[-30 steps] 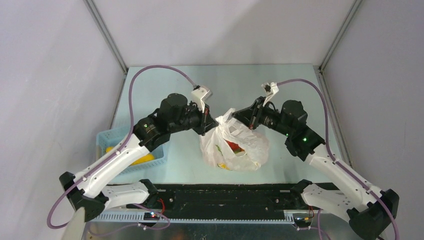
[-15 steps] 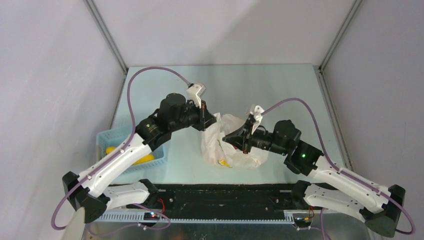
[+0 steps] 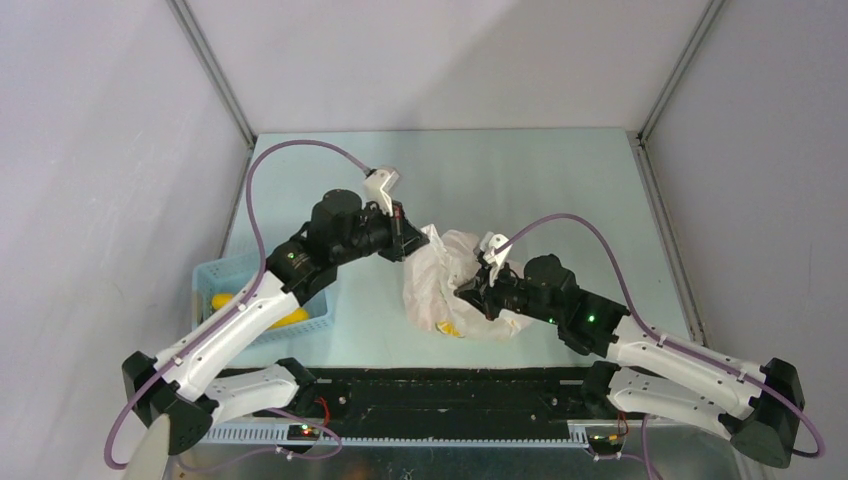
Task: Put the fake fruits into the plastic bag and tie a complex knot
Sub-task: Tie the plastic bag at the center of the board.
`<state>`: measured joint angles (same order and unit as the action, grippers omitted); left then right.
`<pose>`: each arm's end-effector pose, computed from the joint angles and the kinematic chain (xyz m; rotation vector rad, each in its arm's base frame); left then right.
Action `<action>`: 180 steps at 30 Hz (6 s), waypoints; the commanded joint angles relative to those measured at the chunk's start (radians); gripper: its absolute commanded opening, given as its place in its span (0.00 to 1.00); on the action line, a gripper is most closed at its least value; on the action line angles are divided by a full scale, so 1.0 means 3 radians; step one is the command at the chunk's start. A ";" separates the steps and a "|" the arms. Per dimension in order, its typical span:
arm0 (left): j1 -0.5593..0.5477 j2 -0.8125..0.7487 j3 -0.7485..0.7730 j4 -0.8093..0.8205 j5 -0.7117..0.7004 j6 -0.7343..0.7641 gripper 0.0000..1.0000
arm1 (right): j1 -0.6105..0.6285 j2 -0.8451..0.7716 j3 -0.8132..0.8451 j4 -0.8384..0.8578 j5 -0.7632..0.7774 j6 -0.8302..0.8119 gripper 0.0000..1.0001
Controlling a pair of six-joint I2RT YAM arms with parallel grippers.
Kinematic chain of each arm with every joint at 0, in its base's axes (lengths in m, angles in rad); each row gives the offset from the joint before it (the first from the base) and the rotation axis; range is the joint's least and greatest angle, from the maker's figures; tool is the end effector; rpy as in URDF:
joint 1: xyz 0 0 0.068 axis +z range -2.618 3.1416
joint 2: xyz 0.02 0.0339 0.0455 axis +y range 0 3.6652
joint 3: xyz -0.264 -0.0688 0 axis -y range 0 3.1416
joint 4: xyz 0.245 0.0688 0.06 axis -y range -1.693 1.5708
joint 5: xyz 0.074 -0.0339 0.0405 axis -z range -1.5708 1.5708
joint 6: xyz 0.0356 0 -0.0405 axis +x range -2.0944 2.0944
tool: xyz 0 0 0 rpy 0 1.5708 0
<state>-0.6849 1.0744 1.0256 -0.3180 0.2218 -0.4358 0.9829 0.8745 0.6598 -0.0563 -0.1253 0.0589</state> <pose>0.1836 -0.1600 0.3546 0.4094 2.0101 -0.9399 0.1117 0.1757 0.2932 -0.9390 1.6800 0.8318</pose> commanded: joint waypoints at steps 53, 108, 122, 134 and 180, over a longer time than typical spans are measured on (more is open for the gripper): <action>-0.0184 0.1025 0.0947 -0.0918 0.0898 0.1115 0.25 | 0.0012 -0.0144 -0.0072 0.0053 0.0227 -0.0227 0.00; -0.0019 0.0129 -0.0290 0.0951 0.1016 -0.0068 0.00 | -0.0464 0.0006 -0.0643 0.2164 0.1033 -0.1608 0.87; -0.0025 0.0223 -0.0332 0.1214 0.1370 0.0125 0.00 | -0.1065 -0.0152 -0.0645 0.1995 0.1234 -0.0759 0.00; -0.0035 0.0466 -0.0211 0.1292 0.0651 0.0155 0.00 | -0.1279 -0.0600 -0.0579 0.1102 0.0861 -0.0364 0.54; -0.0251 0.0233 -0.0474 0.1457 -0.0079 0.0210 0.00 | -0.0462 0.0445 0.1208 -0.0190 0.2217 0.1943 0.84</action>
<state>-0.7536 1.1702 0.8791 0.0910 0.2111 -0.3912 0.8509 0.9947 0.9771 -0.1661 0.5343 0.6838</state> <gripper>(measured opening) 0.011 0.868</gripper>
